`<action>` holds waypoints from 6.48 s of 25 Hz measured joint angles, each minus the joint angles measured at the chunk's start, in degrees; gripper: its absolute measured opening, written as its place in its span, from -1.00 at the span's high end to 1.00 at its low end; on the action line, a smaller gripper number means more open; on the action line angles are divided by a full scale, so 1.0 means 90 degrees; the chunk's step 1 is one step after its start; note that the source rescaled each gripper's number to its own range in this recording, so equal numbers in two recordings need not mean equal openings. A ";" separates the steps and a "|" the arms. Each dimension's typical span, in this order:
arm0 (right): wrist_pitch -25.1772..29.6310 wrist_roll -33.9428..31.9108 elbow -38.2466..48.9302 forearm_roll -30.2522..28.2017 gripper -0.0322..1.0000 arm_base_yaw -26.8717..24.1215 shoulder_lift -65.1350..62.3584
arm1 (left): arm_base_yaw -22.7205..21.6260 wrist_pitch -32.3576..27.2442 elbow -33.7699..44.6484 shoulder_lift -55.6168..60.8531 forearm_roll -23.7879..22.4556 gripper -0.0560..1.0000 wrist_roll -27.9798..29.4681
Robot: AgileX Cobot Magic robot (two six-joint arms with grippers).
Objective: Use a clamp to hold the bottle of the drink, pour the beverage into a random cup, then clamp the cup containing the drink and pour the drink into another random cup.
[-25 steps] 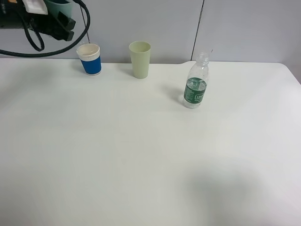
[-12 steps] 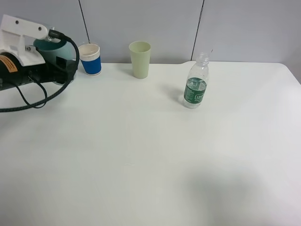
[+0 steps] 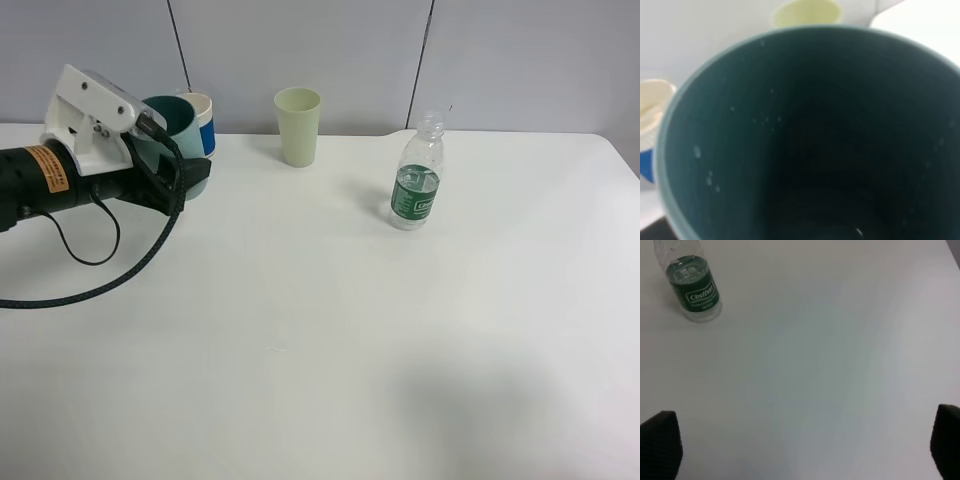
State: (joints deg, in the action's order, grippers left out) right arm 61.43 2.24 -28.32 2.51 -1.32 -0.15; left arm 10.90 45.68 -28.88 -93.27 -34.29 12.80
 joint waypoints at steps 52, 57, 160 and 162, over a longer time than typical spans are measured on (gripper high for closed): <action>0.0000 0.0000 0.0000 0.0000 -1.00 0.0000 0.0000 | 0.0000 0.2425 -0.0009 -0.2907 0.0025 0.83 -0.1059; 0.0000 -0.0002 0.0000 0.0000 -1.00 0.0000 0.0000 | 0.0000 0.2425 -0.0009 -0.2907 0.0025 0.57 -0.1054; 0.0000 -0.0040 0.0000 0.0000 -1.00 0.0000 0.0000 | -0.1975 -1.1774 -0.0001 1.0391 0.3871 -0.98 -0.1422; 0.0000 -0.0040 0.0000 0.0000 -1.00 0.0000 0.0000 | -0.1975 -1.1774 -0.0001 1.0391 0.3871 -0.98 -0.1422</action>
State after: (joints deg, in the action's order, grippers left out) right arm 61.43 1.87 -28.32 2.51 -1.32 -0.15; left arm -6.87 -60.28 -28.89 0.25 0.55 0.00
